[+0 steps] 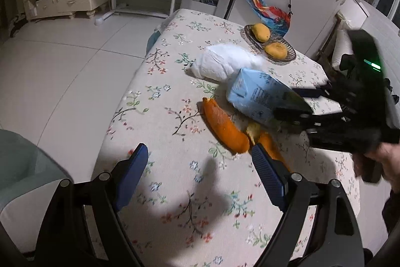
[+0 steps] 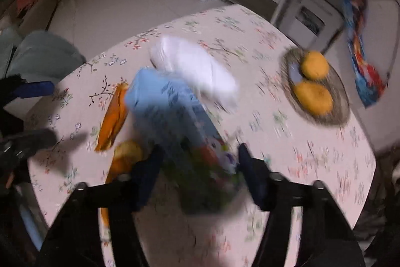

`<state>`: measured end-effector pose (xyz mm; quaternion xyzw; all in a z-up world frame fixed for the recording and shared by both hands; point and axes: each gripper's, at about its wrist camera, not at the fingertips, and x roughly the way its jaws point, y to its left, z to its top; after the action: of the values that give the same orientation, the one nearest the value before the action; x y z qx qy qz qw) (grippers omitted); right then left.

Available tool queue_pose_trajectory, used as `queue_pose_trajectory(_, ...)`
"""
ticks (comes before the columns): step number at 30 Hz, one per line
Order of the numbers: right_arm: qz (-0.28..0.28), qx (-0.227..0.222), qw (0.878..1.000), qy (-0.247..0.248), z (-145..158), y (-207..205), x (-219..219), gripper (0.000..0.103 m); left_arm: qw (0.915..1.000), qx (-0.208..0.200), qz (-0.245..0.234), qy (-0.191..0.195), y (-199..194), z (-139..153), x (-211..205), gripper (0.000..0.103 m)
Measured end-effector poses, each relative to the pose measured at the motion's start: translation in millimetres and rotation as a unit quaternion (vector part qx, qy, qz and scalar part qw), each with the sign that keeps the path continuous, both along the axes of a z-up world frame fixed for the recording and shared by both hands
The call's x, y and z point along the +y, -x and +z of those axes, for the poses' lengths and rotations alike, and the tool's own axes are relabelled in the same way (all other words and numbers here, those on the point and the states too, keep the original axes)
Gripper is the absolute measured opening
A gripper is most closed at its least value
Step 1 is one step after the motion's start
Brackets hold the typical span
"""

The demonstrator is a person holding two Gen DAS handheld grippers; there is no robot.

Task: Collect trash
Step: 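Grasp the cow-print juice carton with the right gripper while the left gripper grasps a carrot, then carry the juice carton and carrot to the yellow basin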

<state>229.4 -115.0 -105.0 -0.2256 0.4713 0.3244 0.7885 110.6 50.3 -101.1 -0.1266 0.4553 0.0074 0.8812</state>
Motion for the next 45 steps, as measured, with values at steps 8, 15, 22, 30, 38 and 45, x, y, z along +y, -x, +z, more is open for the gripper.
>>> queue_pose_trajectory(8, -0.114, 0.031, 0.991, -0.058, 3, 64, -67, 0.037, 0.9995, 0.019, -0.017, -0.019, -31, -8, -12, 0.082)
queue_pose_trajectory(15, -0.201, 0.049, 0.966, -0.155, -6, 73, -83, 0.062, 0.9978, 0.037, -0.036, -0.041, -47, -21, -23, 0.073)
queue_pose_trajectory(22, -0.189, 0.053, 0.968, -0.153, -20, 71, -62, 0.061, 0.9971, 0.039, -0.043, -0.050, -49, -29, -21, 0.058)
queue_pose_trajectory(30, -0.208, 0.030, 0.965, -0.157, -16, 80, -70, 0.044, 0.9965, 0.035, -0.063, -0.042, -44, -28, -19, 0.017)
queue_pose_trajectory(38, -0.250, 0.013, 0.953, -0.172, -11, 102, -80, 0.043, 0.9951, 0.005, -0.088, -0.043, -3, -14, -27, 0.016)
queue_pose_trajectory(45, -0.277, 0.010, 0.942, -0.191, -11, 130, -88, 0.043, 0.9947, 0.001, -0.099, -0.028, 34, -13, -24, 0.015)
